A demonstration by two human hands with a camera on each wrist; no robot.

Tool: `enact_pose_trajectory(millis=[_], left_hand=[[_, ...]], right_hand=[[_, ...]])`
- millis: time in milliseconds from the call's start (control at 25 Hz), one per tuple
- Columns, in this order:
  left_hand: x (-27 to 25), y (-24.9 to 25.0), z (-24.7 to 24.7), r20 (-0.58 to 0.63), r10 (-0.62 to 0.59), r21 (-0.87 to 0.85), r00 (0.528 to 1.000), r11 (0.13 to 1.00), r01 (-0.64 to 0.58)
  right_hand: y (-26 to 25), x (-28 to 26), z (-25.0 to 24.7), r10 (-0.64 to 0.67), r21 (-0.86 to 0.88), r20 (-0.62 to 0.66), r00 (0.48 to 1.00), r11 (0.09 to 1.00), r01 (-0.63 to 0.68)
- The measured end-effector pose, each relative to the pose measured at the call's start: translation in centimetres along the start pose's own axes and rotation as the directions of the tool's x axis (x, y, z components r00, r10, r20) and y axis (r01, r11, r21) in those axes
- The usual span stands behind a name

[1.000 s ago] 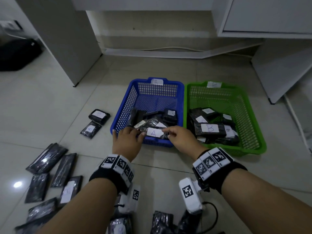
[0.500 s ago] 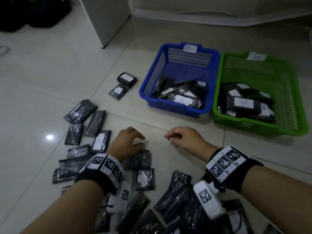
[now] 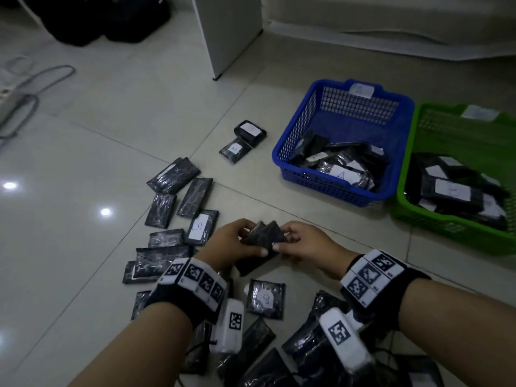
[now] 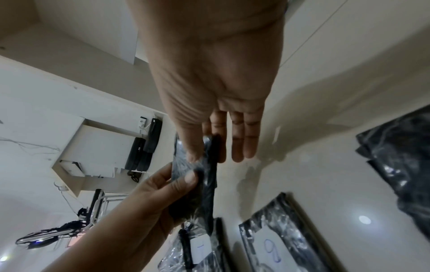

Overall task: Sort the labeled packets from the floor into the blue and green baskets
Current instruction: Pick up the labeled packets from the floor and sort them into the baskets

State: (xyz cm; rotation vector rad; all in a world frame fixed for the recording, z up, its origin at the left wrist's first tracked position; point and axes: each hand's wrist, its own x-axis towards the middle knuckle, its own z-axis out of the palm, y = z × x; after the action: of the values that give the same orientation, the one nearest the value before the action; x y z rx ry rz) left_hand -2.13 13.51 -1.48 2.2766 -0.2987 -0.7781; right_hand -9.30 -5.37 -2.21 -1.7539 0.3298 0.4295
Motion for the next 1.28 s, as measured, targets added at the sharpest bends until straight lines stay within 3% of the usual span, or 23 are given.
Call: enact_pose_trajectory(millis=[80,160,280,360,520,600,800,1160,1240,1280], left_hand=[[0.1,1.3,-0.6,0.073,-0.039,-0.237,0.997,0.970,0.056],[-0.2,2.9,-1.0,0.158,-0.086,-0.456,0.984,0.877,0.150],[-0.2,4.7,-1.3,0.223,-0.096,-0.595,0.970,0.775,0.214],[0.1,5.4,-1.4,0.183,-0.098,-0.655,0.978,0.730,0.195],[0.8,7.0,-1.6,-0.012,-0.134,-0.759,0.991,0.647,0.078],[1.2,7.8,-1.5,-0.055,-0.135,-0.808,0.989,0.588,0.035],[1.5,9.5,-0.6,-0.070,-0.104,-0.844,0.992,0.536,-0.003],[2.2,11.1,1.2,-0.081,-0.027,-0.872,0.996,0.487,-0.058],[2.7,12.5,2.4,-0.095,-0.007,-0.880,0.995,0.468,-0.081],[3.1,13.6,3.3,-0.086,0.015,-0.880,0.996,0.468,-0.083]], right_hand=[[-1.1,0.1,-0.5,-0.037,0.068,-0.069,0.997,0.997,0.042],[-1.8,0.2,-1.8,-0.066,0.118,-0.074,0.995,0.990,0.075],[-2.7,-0.1,-3.8,-0.072,0.297,-0.053,0.996,0.951,0.084],[-3.2,-0.6,-5.0,-0.061,0.436,-0.057,0.997,0.896,0.080],[-3.8,-1.7,-8.0,-0.052,0.559,-0.081,0.995,0.824,0.088],[-3.8,-2.2,-9.0,-0.061,0.506,-0.128,0.990,0.854,0.118],[-2.7,-2.7,-9.4,-0.150,0.293,-0.290,0.945,0.926,0.237],[-1.2,-4.2,-11.3,-0.042,0.449,-0.410,0.911,0.860,0.242],[-0.9,-5.2,-13.3,-0.015,0.414,-0.521,0.853,0.870,0.269],[-0.4,-5.8,-14.8,0.016,0.402,-0.609,0.793,0.868,0.291]])
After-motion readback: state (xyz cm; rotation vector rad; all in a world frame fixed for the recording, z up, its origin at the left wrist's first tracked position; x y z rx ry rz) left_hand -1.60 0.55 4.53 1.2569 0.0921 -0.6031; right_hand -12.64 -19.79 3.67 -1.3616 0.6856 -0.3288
